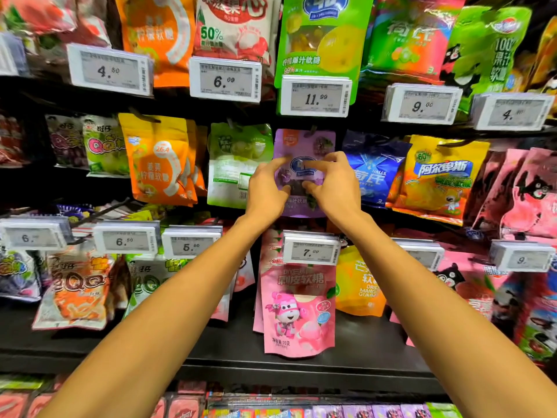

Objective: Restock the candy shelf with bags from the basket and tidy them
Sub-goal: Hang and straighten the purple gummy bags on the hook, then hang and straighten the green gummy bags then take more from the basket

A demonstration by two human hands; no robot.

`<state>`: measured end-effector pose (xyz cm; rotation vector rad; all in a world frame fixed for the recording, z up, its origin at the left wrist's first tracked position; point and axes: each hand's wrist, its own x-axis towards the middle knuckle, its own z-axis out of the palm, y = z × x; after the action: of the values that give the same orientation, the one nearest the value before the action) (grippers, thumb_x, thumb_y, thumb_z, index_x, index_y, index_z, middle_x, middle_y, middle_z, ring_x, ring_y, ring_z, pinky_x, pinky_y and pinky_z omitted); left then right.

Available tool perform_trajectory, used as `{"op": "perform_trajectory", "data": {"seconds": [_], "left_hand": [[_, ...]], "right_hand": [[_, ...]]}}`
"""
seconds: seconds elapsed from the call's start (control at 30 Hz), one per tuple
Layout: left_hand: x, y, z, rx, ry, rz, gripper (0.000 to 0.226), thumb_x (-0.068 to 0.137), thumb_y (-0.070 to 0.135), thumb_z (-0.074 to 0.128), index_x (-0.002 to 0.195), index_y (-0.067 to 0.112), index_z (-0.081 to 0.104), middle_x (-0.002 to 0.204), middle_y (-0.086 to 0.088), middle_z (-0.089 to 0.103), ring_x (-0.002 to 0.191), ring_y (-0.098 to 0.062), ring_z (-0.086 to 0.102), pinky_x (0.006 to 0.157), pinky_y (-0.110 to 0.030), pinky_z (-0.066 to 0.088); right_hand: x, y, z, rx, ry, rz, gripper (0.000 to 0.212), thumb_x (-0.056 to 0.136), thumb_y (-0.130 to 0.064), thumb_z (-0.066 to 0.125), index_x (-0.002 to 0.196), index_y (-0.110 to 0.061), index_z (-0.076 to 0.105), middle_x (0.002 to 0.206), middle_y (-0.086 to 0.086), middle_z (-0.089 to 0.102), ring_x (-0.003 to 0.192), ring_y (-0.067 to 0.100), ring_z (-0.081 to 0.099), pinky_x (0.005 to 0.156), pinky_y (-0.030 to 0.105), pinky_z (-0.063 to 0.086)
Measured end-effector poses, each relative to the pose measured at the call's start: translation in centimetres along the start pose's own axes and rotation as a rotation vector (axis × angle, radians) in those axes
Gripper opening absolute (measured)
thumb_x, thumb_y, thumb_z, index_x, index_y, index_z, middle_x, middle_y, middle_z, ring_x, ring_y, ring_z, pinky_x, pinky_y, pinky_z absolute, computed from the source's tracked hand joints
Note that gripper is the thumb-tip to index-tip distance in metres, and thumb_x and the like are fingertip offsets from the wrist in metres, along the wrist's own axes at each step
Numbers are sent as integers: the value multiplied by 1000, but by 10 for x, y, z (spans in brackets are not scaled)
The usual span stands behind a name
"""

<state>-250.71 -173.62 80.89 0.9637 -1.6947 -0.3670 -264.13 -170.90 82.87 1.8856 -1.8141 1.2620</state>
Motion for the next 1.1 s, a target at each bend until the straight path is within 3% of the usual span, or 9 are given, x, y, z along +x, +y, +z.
{"op": "perform_trajectory", "data": {"seconds": [0.13, 0.37, 0.43, 0.63, 0.73, 0.8, 0.9, 1.03, 1.1], "left_hand": [[-10, 5, -8, -10, -28, -10, 63, 80, -3, 61, 138, 20, 52, 132, -10, 59, 113, -30, 59, 98, -38, 49], [-44, 14, -34, -127, -47, 4, 45, 85, 2, 64, 129, 10, 60, 131, -6, 60, 124, -19, 53, 107, -30, 41], [-59, 15, -47, -173, -56, 0, 38, 85, 2, 65, 123, 10, 63, 124, -5, 64, 117, -16, 57, 100, -24, 45], [-113, 5, -91, -286, -123, 24, 20, 85, -5, 63, 105, -1, 68, 100, -15, 71, 91, -20, 66, 89, -27, 51], [-154, -22, -118, -305, -225, -48, 13, 87, -6, 62, 99, -5, 68, 86, -5, 66, 73, -4, 59, 74, -19, 48], [-186, -47, -133, -290, -256, -116, 11, 87, -7, 61, 96, -7, 69, 81, -2, 64, 66, 4, 55, 68, -12, 44], [-239, -97, -156, -287, -330, -274, 10, 87, -8, 61, 92, -8, 69, 82, -8, 63, 67, -8, 54, 62, -11, 39], [-320, -183, -172, -222, -428, -479, 7, 87, -3, 63, 88, 0, 69, 84, -15, 69, 70, -21, 64, 66, -28, 50], [-367, -227, -176, -202, -477, -584, 8, 87, -5, 62, 91, -5, 70, 93, -23, 71, 79, -30, 65, 69, -28, 49]], "right_hand": [[-7, -2, -5, 53, 12, 9, 40, 86, -24, 69, 125, -31, 66, 128, 2, 49, 108, 25, 58, 90, 37, 49], [-44, -17, -19, 95, 61, 37, 29, 89, -32, 62, 116, -27, 70, 119, 3, 62, 103, 21, 61, 90, 35, 49], [-60, -31, -24, 109, 75, 48, 24, 90, -31, 61, 111, -26, 72, 113, 0, 69, 101, 20, 63, 90, 37, 51], [-123, -81, -22, 143, 167, 18, 20, 89, -23, 58, 101, -22, 75, 101, -1, 74, 101, 24, 62, 92, 37, 46], [-170, -101, 5, 137, 202, 38, 20, 88, -22, 58, 99, -20, 75, 99, 0, 75, 99, 22, 64, 92, 36, 46], [-205, -108, 29, 185, 127, 100, 21, 89, -21, 57, 101, -17, 74, 99, 3, 74, 96, 24, 65, 91, 42, 47], [-274, -120, 81, 226, 4, 244, 18, 90, -20, 58, 99, -16, 73, 95, 2, 73, 91, 24, 65, 87, 40, 49], [-381, -131, 146, 235, -235, 405, 16, 93, -20, 60, 91, -14, 75, 87, 2, 74, 78, 11, 64, 71, 13, 46], [-436, -131, 179, 256, -370, 525, 19, 95, -20, 60, 85, -9, 73, 81, 9, 73, 73, 14, 62, 68, 23, 46]]}}
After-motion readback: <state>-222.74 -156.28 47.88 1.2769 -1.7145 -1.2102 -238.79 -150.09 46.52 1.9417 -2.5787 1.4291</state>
